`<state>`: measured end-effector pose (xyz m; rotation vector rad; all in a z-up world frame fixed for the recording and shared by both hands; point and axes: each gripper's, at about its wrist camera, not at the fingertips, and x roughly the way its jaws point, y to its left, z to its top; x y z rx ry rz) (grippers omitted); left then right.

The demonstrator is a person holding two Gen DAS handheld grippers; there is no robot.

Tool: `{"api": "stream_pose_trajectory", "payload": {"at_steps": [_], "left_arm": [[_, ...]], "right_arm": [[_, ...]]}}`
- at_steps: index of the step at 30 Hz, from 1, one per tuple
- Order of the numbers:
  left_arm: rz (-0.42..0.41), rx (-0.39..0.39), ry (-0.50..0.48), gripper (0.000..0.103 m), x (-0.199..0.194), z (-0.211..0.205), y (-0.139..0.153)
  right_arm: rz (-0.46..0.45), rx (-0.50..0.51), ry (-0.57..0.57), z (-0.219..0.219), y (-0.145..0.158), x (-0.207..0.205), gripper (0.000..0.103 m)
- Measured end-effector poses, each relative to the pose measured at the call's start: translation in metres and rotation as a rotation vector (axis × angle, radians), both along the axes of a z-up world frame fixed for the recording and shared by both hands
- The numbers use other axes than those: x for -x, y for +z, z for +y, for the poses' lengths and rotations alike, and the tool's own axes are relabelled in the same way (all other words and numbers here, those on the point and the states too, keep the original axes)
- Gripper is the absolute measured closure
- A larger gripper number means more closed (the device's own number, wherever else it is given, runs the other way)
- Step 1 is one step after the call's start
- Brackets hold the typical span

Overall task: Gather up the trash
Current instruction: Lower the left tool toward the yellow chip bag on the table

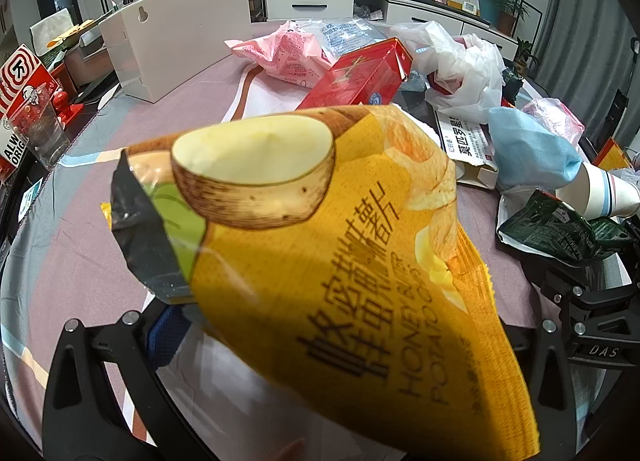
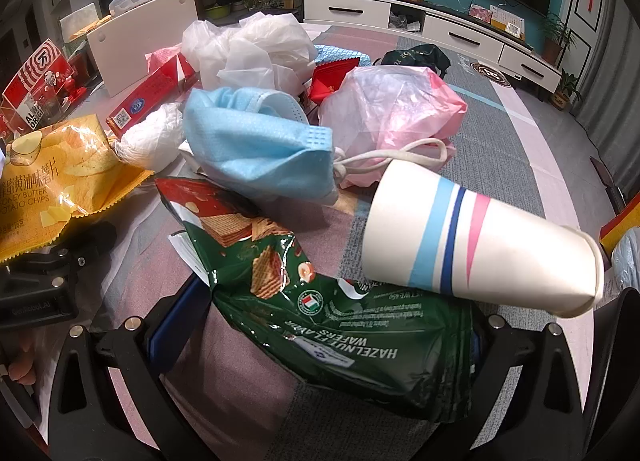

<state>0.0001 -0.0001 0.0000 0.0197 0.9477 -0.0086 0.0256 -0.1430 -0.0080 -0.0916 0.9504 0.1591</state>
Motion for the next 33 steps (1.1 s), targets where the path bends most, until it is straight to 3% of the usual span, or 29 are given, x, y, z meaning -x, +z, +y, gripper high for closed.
{"api": "stream_pose_trajectory", "payload": {"at_steps": [11,14,19,25,33], "left_arm": [[0.019,0.005,0.013,0.002,0.003,-0.003,0.003],[0.047,0.075,-0.037,0.003,0.008,-0.005,0.011],[-0.041,0.029,-0.028,0.003,0.027,-0.007,0.04],[-0.118,0.075,-0.029,0.003,0.046,-0.001,0.074],[-0.177,0.134,-0.038,0.003,0.063,0.011,0.102]], "right_arm": [[-0.001,-0.007,0.005,-0.003,-0.001,0.0,0.002],[-0.001,-0.011,-0.01,-0.008,-0.001,0.001,0.002],[0.04,-0.055,0.051,0.007,0.008,0.009,0.002],[-0.143,-0.011,0.081,0.009,0.058,0.04,0.002],[-0.22,-0.067,0.008,0.002,0.103,0.051,0.002]]}}
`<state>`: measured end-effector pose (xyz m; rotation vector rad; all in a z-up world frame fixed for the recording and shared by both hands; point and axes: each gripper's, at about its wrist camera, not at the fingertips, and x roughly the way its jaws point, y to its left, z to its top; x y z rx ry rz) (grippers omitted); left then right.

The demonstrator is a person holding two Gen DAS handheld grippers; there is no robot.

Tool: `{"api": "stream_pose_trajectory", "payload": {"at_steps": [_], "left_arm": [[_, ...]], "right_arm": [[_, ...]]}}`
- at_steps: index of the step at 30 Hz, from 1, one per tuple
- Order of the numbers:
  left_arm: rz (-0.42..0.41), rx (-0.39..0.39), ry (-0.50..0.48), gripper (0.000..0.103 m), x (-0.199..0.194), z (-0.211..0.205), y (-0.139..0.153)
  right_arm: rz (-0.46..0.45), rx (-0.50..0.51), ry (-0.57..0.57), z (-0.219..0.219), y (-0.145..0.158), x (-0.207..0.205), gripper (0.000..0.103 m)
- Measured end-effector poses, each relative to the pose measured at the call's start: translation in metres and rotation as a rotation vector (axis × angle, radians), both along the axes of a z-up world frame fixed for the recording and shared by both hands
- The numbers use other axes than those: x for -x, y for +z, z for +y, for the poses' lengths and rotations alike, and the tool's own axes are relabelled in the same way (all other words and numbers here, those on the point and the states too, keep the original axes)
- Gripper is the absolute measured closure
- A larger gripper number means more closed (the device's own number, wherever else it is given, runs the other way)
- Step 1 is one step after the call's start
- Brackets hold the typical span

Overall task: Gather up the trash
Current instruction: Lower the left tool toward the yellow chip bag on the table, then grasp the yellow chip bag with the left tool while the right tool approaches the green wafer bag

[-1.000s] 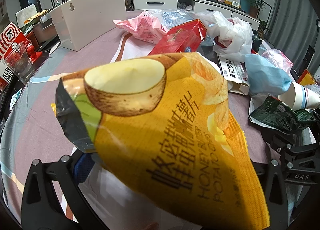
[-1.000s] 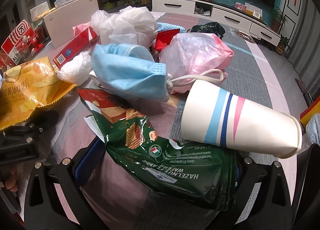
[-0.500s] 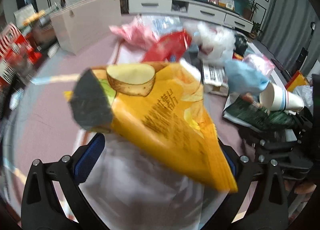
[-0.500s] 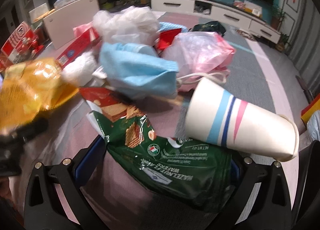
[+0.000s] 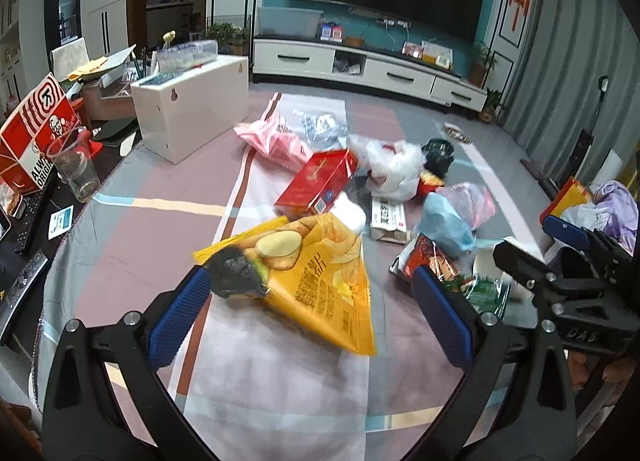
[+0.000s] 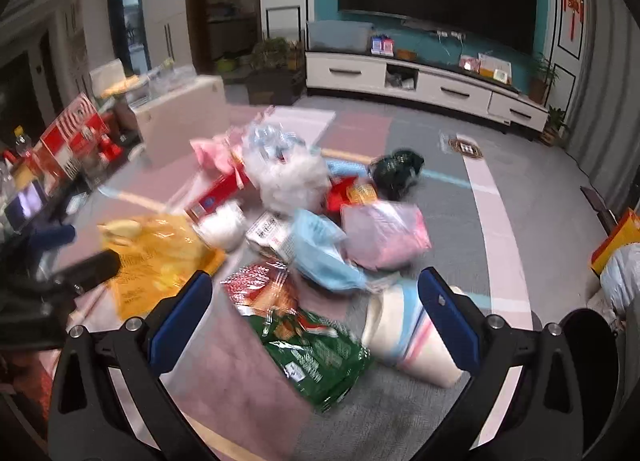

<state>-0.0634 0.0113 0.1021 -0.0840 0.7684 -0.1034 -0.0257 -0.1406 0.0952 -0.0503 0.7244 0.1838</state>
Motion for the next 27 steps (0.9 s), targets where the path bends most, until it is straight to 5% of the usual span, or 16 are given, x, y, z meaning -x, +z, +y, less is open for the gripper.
{"api": "stream_pose_trajectory", "payload": {"at_steps": [10,19,23,27], "left_arm": [[-0.024,0.066,-0.015,0.003,0.01,0.008,0.012],[0.011,0.091,0.011,0.003,0.003,0.014,-0.003],[0.032,0.079,0.012,0.003,0.001,0.015,-0.011],[0.034,0.063,0.02,0.003,0.002,0.017,-0.015]], "right_arm": [[-0.041,-0.059,0.054,0.02,0.033,0.003,0.002],[-0.013,-0.052,0.032,0.025,0.016,-0.002,0.002],[0.069,-0.153,0.049,0.017,0.007,-0.009,0.002],[0.065,-0.147,0.028,0.016,0.006,-0.008,0.002]]}}
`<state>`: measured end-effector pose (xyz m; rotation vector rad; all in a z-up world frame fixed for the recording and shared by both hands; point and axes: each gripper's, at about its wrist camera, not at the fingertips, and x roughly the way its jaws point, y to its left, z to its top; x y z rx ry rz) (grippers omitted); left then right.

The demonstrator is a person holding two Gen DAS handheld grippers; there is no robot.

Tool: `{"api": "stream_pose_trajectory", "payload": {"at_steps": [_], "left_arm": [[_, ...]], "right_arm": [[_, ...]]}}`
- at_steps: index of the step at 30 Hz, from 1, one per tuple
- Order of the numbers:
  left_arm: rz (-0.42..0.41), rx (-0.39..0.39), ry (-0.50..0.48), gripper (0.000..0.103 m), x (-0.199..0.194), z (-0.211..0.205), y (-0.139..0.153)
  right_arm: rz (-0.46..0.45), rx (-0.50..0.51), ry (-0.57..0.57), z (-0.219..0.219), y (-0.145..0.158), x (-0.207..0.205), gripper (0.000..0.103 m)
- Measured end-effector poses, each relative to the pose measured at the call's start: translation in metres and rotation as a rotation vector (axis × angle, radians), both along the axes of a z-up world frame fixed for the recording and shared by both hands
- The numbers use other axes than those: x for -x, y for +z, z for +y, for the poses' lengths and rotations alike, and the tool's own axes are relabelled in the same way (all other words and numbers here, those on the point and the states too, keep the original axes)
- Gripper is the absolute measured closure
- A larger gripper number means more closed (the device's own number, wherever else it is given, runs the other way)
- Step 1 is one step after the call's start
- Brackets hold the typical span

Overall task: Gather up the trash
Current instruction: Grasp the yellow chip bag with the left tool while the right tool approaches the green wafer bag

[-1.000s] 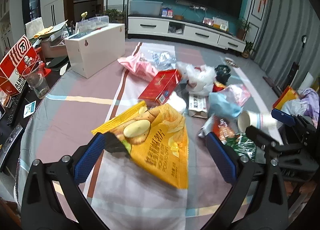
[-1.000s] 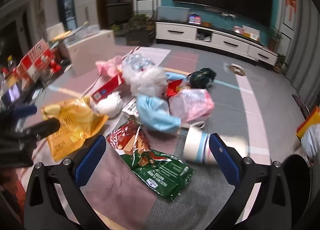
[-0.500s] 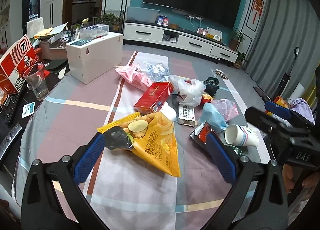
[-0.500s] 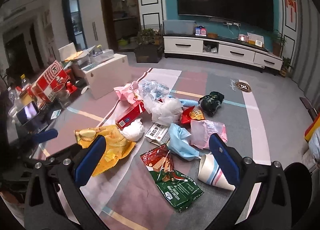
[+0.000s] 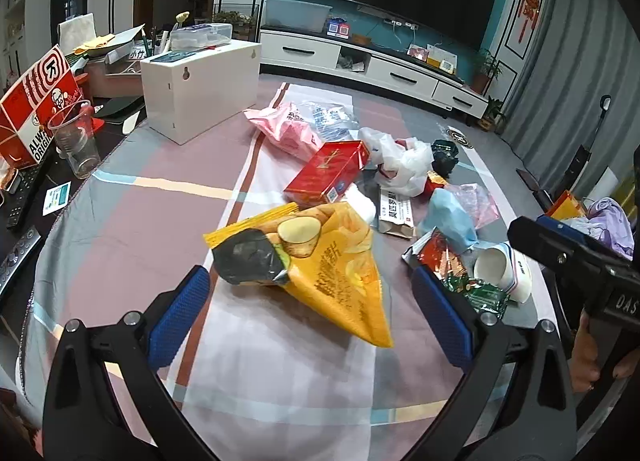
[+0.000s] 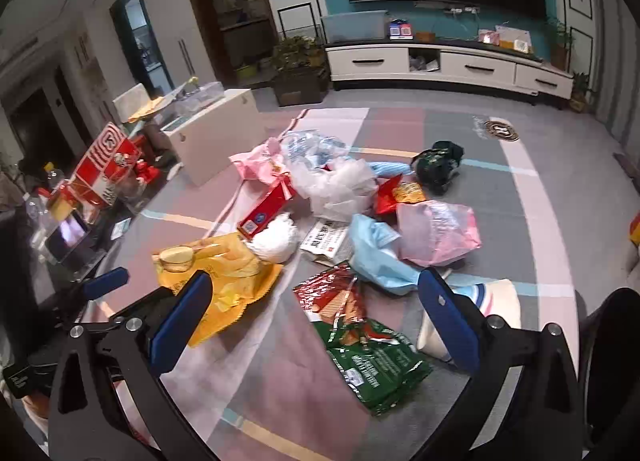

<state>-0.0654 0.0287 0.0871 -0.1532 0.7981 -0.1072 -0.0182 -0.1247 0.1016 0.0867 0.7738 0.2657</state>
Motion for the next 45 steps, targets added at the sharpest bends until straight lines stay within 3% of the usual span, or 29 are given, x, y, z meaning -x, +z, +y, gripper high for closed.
{"api": "stream_pose_trajectory", "payload": {"at_steps": [9,20,34,45], "left_arm": [[0.03,0.087,0.01,0.003,-0.001,0.018,-0.005],[0.048,0.1,0.039,0.003,-0.006,0.025,-0.013],[0.098,0.129,0.036,0.003,-0.018,0.03,-0.034],[0.114,0.146,0.011,0.005,-0.031,0.02,-0.057]], "right_arm": [[0.032,-0.02,-0.003,-0.001,-0.006,0.0,0.012],[0.081,-0.034,-0.002,-0.004,-0.015,-0.001,0.027],[0.095,-0.008,-0.021,-0.014,-0.02,-0.001,0.031],[0.161,0.013,-0.044,-0.026,-0.038,-0.008,0.033]]}}
